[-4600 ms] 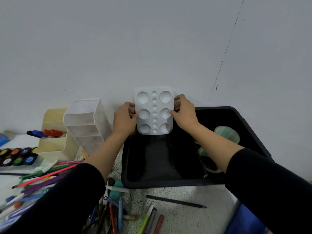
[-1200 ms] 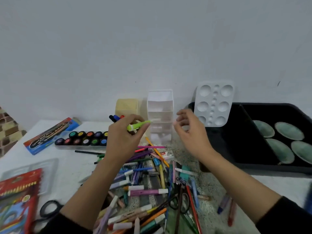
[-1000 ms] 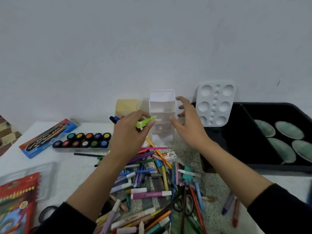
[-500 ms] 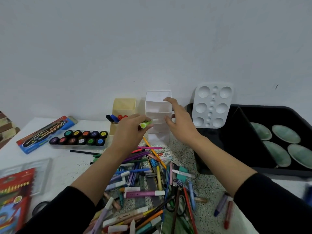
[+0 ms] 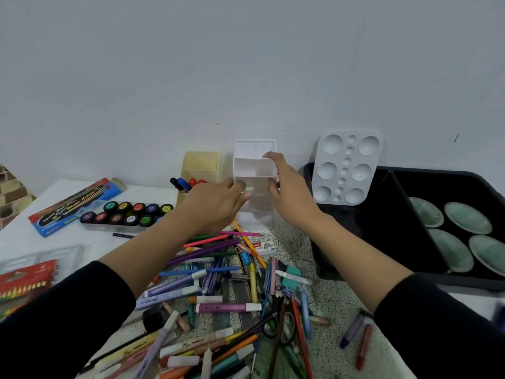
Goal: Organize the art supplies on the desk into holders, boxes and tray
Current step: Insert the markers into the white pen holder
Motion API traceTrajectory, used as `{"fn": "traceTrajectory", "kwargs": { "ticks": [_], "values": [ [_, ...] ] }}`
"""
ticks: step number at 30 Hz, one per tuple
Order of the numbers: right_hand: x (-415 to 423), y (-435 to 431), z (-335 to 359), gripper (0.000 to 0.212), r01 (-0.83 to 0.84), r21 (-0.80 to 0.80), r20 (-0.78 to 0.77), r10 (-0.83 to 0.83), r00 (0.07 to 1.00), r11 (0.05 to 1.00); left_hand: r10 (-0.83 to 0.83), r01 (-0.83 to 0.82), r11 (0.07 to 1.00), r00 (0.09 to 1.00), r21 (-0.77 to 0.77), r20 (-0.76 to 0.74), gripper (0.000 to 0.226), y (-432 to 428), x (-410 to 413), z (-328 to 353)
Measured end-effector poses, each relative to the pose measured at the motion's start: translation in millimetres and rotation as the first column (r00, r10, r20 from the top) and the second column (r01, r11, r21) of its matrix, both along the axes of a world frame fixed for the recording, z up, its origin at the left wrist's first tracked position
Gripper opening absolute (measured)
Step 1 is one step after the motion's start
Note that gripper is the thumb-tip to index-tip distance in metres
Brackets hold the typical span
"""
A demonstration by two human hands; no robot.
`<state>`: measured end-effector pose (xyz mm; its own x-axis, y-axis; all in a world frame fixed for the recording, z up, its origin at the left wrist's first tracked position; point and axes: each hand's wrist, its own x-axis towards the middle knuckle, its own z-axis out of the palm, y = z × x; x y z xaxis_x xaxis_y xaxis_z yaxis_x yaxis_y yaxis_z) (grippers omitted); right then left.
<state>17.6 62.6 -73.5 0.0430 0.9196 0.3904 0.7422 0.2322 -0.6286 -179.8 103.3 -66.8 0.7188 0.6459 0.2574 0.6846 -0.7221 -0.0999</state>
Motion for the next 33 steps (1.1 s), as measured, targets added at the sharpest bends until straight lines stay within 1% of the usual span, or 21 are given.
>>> {"fn": "traceTrajectory", "kwargs": {
  "ticks": [4, 6, 8, 11, 13, 15, 17, 20, 22, 24, 26, 28, 30, 31, 33],
  "values": [
    [2.1, 0.8, -0.9, 0.047, -0.005, 0.004, 0.021, 0.005, 1.000, 1.000, -0.069, 0.033, 0.990, 0.964, 0.141, 0.258, 0.042, 2.1, -5.1, -13.9],
    [2.0, 1.3, -0.7, 0.047, 0.002, -0.002, 0.024, -0.002, 1.000, 1.000, -0.118, 0.061, 0.984, 0.928, 0.166, 0.354, 0.034, 5.1, -6.2, -19.1],
    [1.0, 1.6, -0.1, 0.048, 0.010, -0.009, 0.025, -0.010, 1.000, 1.000, -0.132, 0.070, 0.983, 0.909, 0.167, 0.394, 0.031, 7.4, -4.1, -21.7],
    [0.3, 1.6, 0.0, 0.048, 0.012, -0.013, 0.018, -0.011, 1.000, 1.000, -0.108, 0.048, 0.986, 0.912, 0.158, 0.396, 0.035, 9.3, -0.1, -21.4],
    [-0.2, 1.5, -0.2, 0.047, 0.007, -0.011, 0.017, -0.007, 1.000, 1.000, -0.087, 0.030, 0.988, 0.916, 0.149, 0.393, 0.032, 8.0, 0.4, -20.1],
    [-1.1, 0.7, 0.5, 0.048, 0.008, -0.008, 0.018, -0.008, 1.000, 1.000, -0.052, 0.012, 0.995, 0.917, 0.103, 0.396, 0.034, 6.4, 0.1, -17.6],
    [-1.6, -1.9, 2.0, 0.052, 0.010, -0.020, 0.014, -0.009, 1.000, 1.000, -0.004, 0.000, 1.000, 0.917, 0.010, 0.398, 0.040, 4.2, -1.1, -15.3],
    [-2.4, -14.2, 6.2, 0.068, -0.035, -0.083, -0.075, 0.029, 0.997, 0.996, 0.032, 0.034, 0.990, 0.893, -0.138, 0.449, 0.050, -10.7, -8.7, -10.9],
    [-5.1, -28.4, 8.3, 0.075, -0.038, -0.118, -0.124, 0.023, 0.992, 0.992, 0.044, 0.070, 0.981, 0.830, -0.182, 0.557, 0.046, -28.3, -22.6, -5.1],
    [-9.7, -44.6, 8.7, 0.072, 0.007, -0.117, -0.137, -0.023, 0.990, 0.993, 0.087, 0.075, 0.970, 0.781, -0.232, 0.618, 0.031, -46.3, -43.7, -0.7],
    [-17.6, -64.1, 7.2, 0.058, 0.062, -0.088, -0.135, -0.073, 0.988, 0.994, 0.159, 0.048, 0.945, 0.796, -0.323, 0.585, 0.013, -63.9, -68.2, -2.3],
    [-29.0, -84.4, 4.6, 0.034, 0.032, -0.093, -0.145, -0.045, 0.988, 0.995, 0.232, 0.000, 0.907, 0.836, -0.421, 0.498, 0.002, -80.2, -92.5, -13.6],
    [-44.0, -99.8, -1.7, 0.010, -0.095, -0.170, -0.129, 0.073, 0.989, 0.981, 0.253, -0.058, 0.889, 0.889, -0.454, 0.382, 0.005, -94.2, -111.4, -30.2],
    [-51.2, -105.1, -6.1, 0.003, -0.163, -0.215, -0.078, 0.149, 0.986, 0.963, 0.248, -0.077, 0.887, 0.910, -0.455, 0.331, 0.007, -99.8, -118.0, -38.9],
    [-65.0, -110.2, -18.8, 0.008, -0.271, -0.305, 0.075, 0.307, 0.949, 0.913, 0.222, -0.090, 0.887, 0.943, -0.453, 0.247, 0.006, -109.2, -126.6, -52.0]
  ]
}}
